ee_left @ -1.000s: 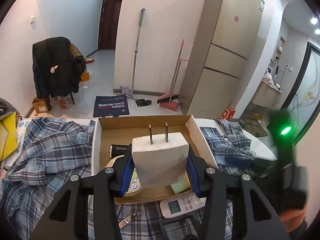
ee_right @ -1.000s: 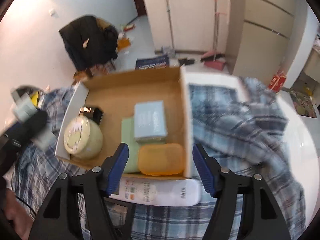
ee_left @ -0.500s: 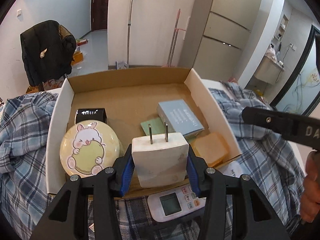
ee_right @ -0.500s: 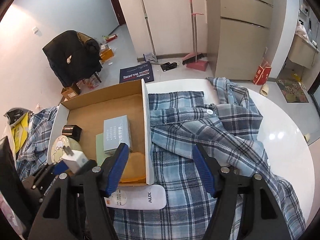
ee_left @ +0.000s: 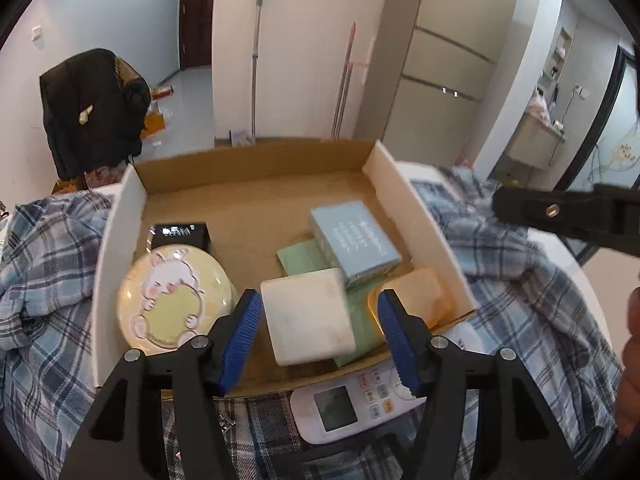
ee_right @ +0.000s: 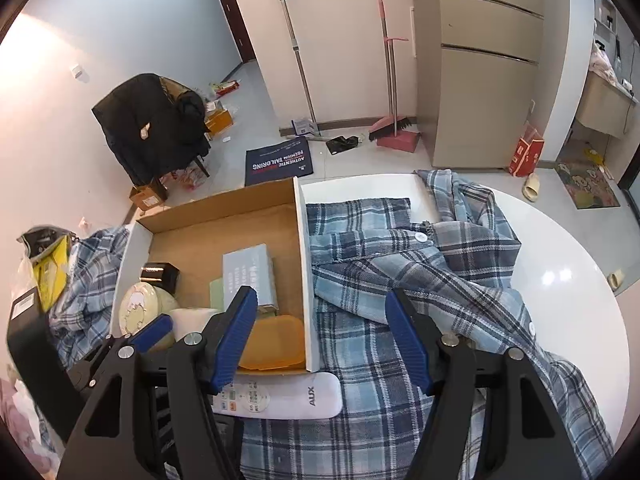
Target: Organize rigid objects
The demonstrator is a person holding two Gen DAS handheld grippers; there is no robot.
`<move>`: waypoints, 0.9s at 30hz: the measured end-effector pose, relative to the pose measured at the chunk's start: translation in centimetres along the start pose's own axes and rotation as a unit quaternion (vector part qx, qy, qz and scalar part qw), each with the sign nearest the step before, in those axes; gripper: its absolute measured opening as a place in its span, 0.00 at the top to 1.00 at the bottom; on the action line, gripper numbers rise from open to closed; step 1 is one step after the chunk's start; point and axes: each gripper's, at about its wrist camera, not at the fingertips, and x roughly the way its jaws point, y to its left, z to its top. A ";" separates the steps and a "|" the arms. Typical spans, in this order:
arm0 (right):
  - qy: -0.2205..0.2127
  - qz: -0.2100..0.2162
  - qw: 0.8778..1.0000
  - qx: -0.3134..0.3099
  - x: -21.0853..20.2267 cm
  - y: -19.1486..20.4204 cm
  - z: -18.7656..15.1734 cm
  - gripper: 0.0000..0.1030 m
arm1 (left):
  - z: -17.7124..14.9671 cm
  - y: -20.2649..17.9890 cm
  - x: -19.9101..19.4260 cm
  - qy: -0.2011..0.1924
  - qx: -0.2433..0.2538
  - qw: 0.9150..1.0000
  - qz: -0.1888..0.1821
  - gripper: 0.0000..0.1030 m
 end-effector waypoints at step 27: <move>-0.035 0.014 0.999 -0.018 -2.0 2.3 -4.1 0.36 | -0.7 6.3 -8.5 -0.129 -0.098 0.987 0.002 0.28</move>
